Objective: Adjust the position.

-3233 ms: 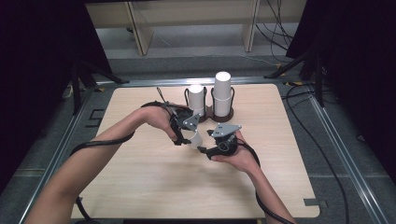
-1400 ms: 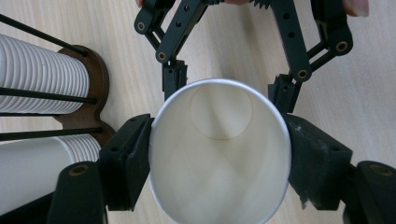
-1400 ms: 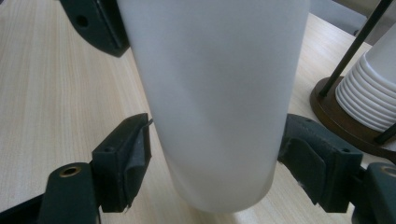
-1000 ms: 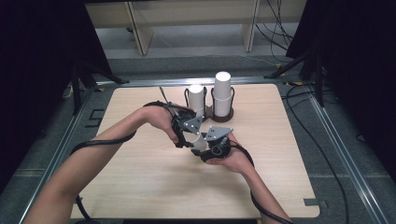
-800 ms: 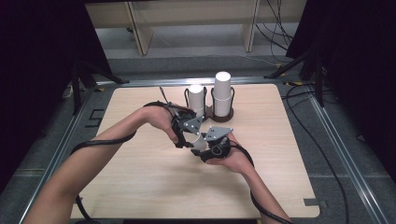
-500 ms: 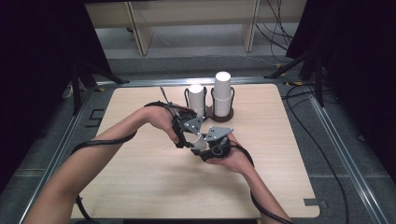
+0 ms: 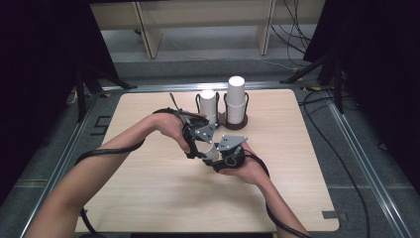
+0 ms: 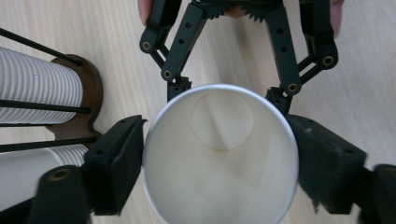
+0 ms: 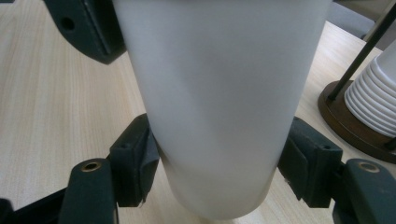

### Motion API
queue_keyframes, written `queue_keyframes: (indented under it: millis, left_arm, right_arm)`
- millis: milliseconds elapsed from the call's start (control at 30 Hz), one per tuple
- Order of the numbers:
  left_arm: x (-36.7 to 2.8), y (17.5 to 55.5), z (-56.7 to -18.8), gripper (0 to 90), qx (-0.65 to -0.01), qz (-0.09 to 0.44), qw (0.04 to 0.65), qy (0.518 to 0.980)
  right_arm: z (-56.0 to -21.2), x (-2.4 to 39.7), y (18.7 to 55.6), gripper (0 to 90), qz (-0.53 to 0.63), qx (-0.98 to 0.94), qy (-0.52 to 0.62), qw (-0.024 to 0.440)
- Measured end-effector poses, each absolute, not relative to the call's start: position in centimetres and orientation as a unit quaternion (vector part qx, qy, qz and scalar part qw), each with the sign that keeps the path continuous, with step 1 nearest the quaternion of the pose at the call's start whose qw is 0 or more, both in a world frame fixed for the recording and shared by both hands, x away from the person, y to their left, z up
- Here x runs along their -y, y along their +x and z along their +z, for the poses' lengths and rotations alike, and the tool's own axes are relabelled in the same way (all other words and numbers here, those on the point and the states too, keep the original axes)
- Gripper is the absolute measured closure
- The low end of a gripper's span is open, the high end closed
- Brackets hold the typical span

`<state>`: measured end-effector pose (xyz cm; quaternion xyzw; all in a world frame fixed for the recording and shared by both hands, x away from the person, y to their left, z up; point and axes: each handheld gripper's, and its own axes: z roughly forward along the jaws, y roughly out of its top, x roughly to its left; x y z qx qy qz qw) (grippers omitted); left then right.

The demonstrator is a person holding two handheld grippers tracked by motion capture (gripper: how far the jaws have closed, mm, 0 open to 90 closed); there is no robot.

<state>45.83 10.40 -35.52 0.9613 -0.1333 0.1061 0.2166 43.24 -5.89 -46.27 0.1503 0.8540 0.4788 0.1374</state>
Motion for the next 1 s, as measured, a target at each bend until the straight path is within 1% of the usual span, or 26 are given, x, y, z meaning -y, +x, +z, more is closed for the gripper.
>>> queue_keyframes:
  millis: [67,167,267,300,400,600,767,1000]
  left_arm:
    - [-10.4,45.8,-35.5,14.8,0.134,0.11,0.219,0.96]
    - [-10.4,45.8,-35.5,11.6,0.127,0.12,0.228,0.958]
    - [-10.6,45.7,-35.4,7.6,0.106,0.136,0.26,0.95]
    - [-10.7,45.8,-35.3,6.3,0.106,0.14,0.26,0.95]
    - [-11.0,45.8,-35.2,4.4,0.105,0.156,0.263,0.946]
    - [-11.8,45.9,-34.8,2.5,0.085,0.172,0.278,0.941]
    - [-12.6,45.9,-34.3,1.5,0.06,0.19,0.291,0.936]
    - [-13.8,45.8,-33.7,0.6,0.036,0.201,0.303,0.931]
  right_arm:
    - [-46.3,5.9,43.2,34.2,0.478,-0.854,0.157,0.136]
    - [-46.3,6.1,43.2,34.1,0.477,-0.853,0.158,0.138]
    - [-46.5,6.4,43.2,34.0,0.478,-0.85,0.168,0.142]
    - [-46.6,6.6,43.2,34.1,0.48,-0.848,0.175,0.141]
    - [-46.6,7.0,43.2,34.1,0.477,-0.848,0.179,0.144]
    - [-46.5,7.7,43.2,34.1,0.483,-0.841,0.192,0.15]
    - [-46.5,8.5,43.3,34.1,0.488,-0.834,0.208,0.154]
    - [-46.5,9.7,43.5,34.0,0.493,-0.824,0.229,0.163]
